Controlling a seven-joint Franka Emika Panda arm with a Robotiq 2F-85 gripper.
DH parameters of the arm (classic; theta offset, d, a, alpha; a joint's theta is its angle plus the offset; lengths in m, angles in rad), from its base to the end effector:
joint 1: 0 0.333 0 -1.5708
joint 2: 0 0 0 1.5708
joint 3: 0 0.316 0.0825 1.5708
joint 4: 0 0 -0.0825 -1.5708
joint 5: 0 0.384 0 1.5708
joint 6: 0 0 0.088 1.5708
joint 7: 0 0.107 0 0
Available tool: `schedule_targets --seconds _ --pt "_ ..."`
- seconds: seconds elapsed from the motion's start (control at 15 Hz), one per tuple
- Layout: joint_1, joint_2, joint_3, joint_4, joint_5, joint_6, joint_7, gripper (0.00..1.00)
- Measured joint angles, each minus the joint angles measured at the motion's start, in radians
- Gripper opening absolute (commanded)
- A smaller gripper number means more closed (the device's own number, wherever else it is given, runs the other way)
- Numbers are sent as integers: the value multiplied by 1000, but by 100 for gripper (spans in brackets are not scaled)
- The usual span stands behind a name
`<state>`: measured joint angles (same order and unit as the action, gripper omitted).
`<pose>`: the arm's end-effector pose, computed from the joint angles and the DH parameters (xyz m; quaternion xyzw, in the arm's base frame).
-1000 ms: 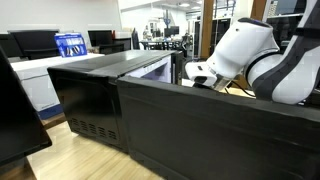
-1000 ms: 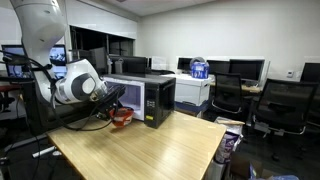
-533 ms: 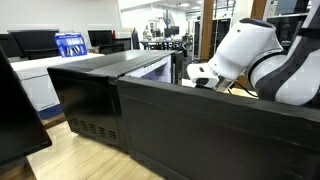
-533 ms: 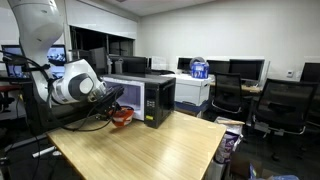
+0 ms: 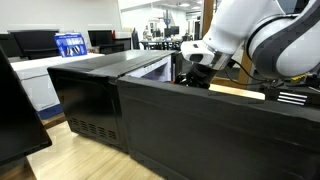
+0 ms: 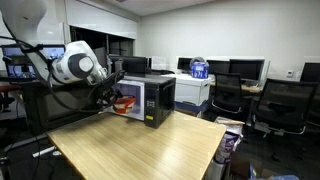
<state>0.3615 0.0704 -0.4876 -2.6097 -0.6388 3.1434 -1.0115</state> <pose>0.4636 -0.0072 0.2733 0.7002 0.6745 0.1353 0.1908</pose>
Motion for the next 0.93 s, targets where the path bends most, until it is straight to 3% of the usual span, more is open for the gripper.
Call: schedule_targets --seconds 0.13,0.27,0.4,0.67,0.8,0.93 --pt "9 -75 0 9 -4 -87 0 3" --pt "-78 -142 105 12 -3 -162 0 3" --pt "-77 -193 127 8 18 -213 -13 3" --pt "21 -247 99 -13 237 -320 -236 3" --pt "-22 -257 166 3 378 -402 -368 3" --pt "-65 -255 208 27 437 -449 -430 3"
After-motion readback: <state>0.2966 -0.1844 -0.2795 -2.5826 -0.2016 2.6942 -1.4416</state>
